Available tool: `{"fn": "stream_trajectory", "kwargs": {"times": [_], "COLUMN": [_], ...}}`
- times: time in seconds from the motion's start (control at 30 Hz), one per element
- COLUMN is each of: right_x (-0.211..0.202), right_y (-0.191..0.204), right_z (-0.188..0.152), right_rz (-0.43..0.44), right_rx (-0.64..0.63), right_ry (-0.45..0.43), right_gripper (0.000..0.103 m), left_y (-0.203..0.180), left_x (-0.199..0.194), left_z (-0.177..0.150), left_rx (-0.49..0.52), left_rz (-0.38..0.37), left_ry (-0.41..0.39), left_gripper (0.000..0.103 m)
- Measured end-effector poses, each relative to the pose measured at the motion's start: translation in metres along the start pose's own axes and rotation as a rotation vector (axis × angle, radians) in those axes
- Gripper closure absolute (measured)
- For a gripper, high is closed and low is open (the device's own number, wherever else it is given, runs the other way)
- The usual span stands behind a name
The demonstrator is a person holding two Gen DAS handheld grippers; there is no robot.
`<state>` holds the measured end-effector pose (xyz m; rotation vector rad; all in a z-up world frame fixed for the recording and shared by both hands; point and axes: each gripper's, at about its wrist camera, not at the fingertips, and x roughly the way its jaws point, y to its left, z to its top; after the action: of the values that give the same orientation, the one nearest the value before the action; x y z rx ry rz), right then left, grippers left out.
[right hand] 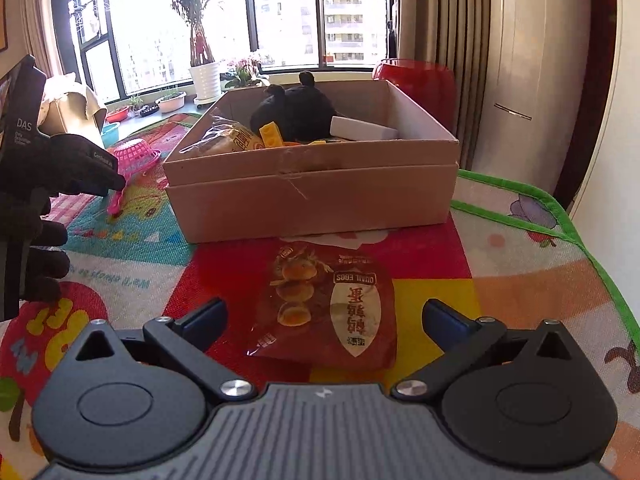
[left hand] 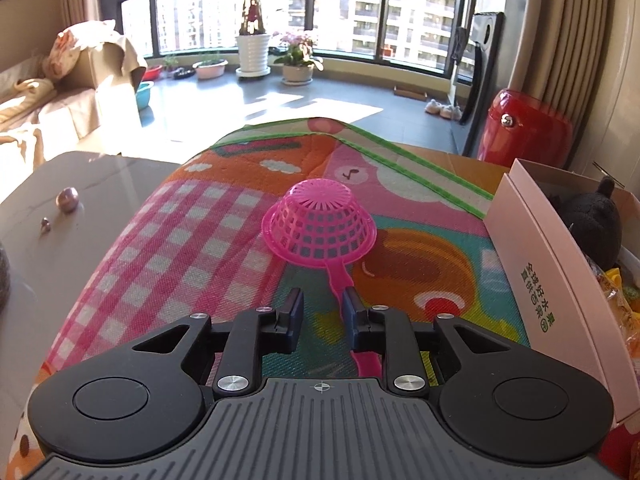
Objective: Organize objects
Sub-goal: 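Grasp the pink strainer handle with the left tool while the right tool holds the snack bag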
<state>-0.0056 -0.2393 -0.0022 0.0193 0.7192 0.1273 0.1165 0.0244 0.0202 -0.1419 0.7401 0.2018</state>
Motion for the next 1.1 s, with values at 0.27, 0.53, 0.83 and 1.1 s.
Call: {"fn": "stream_trajectory", "kwargs": {"times": [0.27, 0.53, 0.83, 1.1], "right_x": [-0.006, -0.007, -0.004, -0.004], "right_y": [-0.002, -0.003, -0.003, -0.003], "right_z": [-0.002, -0.002, -0.001, -0.001], "right_rz": [0.011, 0.013, 0.015, 0.011], "right_rx": [0.014, 0.019, 0.016, 0.021], "right_ry": [-0.026, -0.032, -0.02, -0.019], "right_gripper": [0.0, 0.0, 0.0, 0.0], "left_y": [0.007, 0.002, 0.008, 0.009], "left_x": [-0.007, -0.065, -0.103, -0.109], "left_z": [-0.007, -0.062, -0.1, -0.105], "left_rx": [-0.004, 0.169, 0.228, 0.261], "left_rz": [-0.076, -0.238, -0.323, -0.333], "left_ry": [0.004, 0.017, 0.006, -0.007], "left_gripper": [0.09, 0.093, 0.093, 0.093]}}
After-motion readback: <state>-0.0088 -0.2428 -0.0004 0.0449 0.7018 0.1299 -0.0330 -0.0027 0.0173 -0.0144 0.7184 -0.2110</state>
